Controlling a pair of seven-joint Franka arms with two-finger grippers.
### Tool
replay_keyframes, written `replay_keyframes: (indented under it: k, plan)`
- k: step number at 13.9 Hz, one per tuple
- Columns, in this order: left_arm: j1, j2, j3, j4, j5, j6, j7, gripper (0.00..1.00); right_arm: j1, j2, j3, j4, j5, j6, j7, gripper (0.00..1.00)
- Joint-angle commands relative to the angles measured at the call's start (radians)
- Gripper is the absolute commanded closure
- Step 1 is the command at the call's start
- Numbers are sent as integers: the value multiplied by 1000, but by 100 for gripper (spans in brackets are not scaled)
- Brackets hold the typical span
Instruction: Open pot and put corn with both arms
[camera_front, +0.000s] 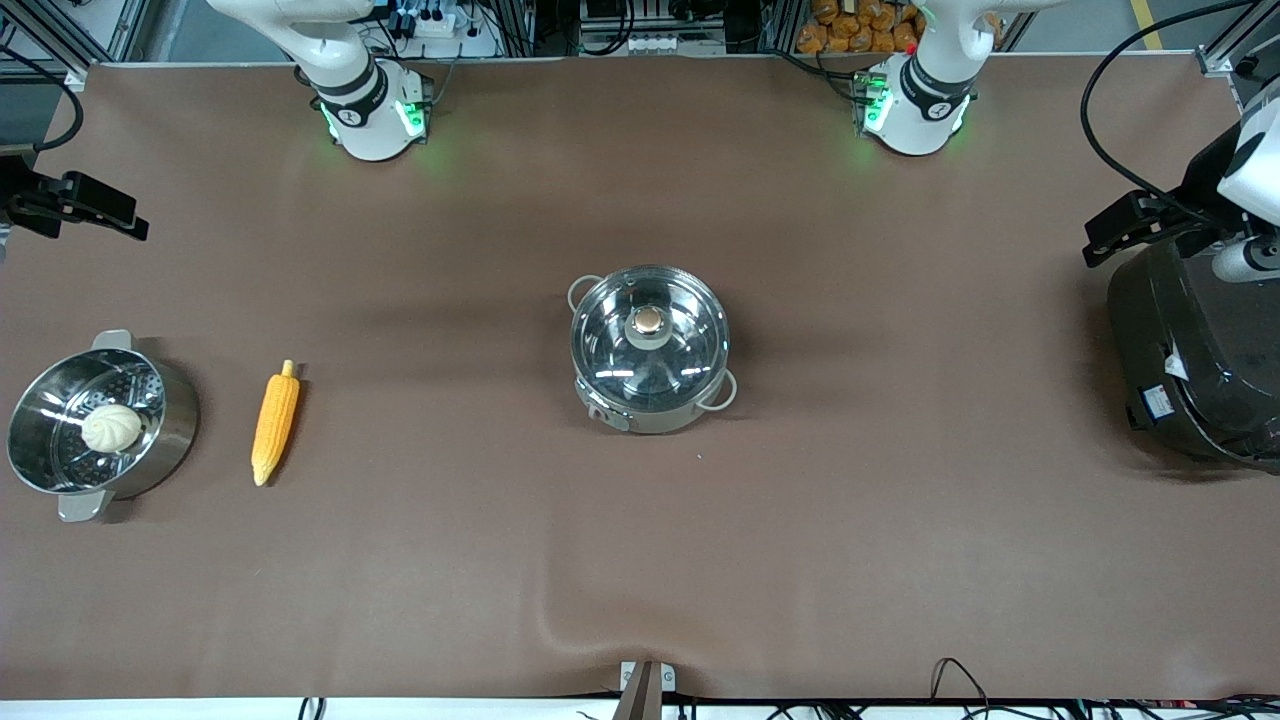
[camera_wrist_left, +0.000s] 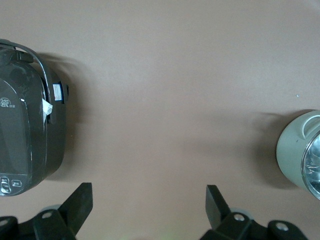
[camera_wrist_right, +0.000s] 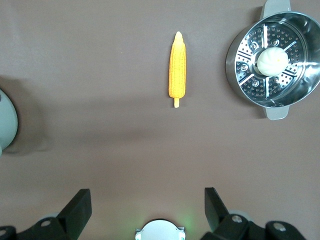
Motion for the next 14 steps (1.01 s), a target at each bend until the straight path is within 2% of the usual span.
replay_keyframes:
  k: [1,14]
  plan:
    - [9,-7,-7,10,20,-19,21,0,-9,-16,7,-12,12,1,-9,0]
    - [9,-6,1,8,22,-19,9,0,-6,-15,10,-12,10,2,-6,0]
